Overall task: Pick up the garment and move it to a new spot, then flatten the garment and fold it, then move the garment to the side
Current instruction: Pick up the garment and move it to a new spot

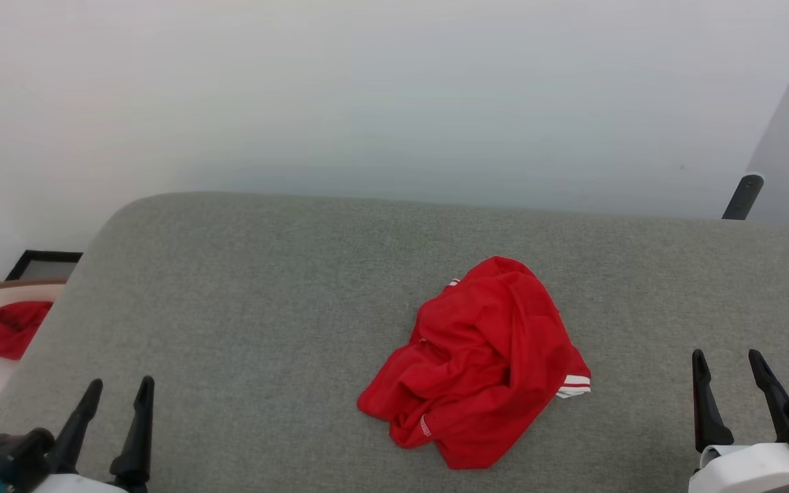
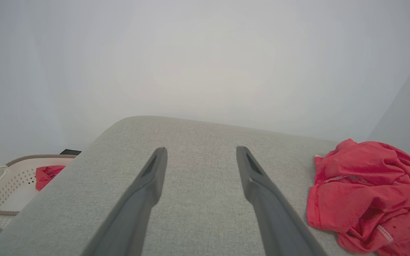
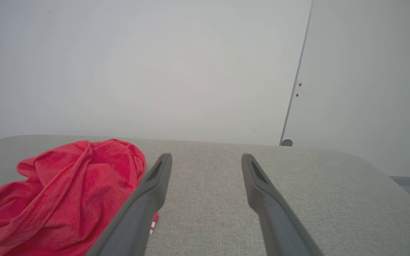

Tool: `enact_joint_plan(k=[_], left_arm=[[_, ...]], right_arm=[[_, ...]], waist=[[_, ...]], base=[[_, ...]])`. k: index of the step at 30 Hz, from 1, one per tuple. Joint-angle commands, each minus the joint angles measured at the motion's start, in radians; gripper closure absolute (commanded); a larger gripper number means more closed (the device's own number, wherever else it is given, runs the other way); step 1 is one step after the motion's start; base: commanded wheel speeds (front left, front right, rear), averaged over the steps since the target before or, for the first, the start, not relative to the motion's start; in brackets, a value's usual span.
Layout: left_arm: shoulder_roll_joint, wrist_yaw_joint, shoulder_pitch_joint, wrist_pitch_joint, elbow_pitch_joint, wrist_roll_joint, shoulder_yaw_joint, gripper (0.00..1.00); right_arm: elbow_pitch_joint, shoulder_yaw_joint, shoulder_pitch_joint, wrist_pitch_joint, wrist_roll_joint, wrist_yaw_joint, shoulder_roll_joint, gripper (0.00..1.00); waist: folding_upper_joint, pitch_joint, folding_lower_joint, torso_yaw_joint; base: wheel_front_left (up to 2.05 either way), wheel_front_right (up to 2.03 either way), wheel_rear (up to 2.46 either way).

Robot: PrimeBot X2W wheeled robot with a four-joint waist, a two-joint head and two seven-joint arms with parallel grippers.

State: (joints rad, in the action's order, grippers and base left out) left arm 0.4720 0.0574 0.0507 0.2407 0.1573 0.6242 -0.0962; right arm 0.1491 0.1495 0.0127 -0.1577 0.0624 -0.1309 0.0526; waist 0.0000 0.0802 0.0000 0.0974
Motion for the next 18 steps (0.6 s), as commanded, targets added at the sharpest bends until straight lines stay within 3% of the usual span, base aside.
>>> enact_joint_plan(k=[1,12,18], left_arm=[[-0.002,0.004,0.007,0.006,0.000,-0.001,0.004,0.00],[0.005,-0.006,-0.009,-0.008,-0.019,0.009,0.000,0.00],[0.004,-0.011,-0.035,-0.025,-0.035,0.002,-0.017,0.00]], right_arm=[[-0.005,0.001,-0.003,0.003,0.001,0.000,-0.003,0.00],[-0.008,-0.030,0.014,0.037,0.012,0.000,-0.003,0.00],[-0.001,-0.049,0.045,0.119,0.028,0.000,0.010,0.00]], waist=[[0.0000,-0.001,0.0000,0.002],[0.0000,-0.019,0.0000,0.020],[0.0000,-0.042,0.0000,0.065]], base=[[0.00,0.00,0.00],[0.00,0.00,0.00],[0.00,0.00,0.00]])
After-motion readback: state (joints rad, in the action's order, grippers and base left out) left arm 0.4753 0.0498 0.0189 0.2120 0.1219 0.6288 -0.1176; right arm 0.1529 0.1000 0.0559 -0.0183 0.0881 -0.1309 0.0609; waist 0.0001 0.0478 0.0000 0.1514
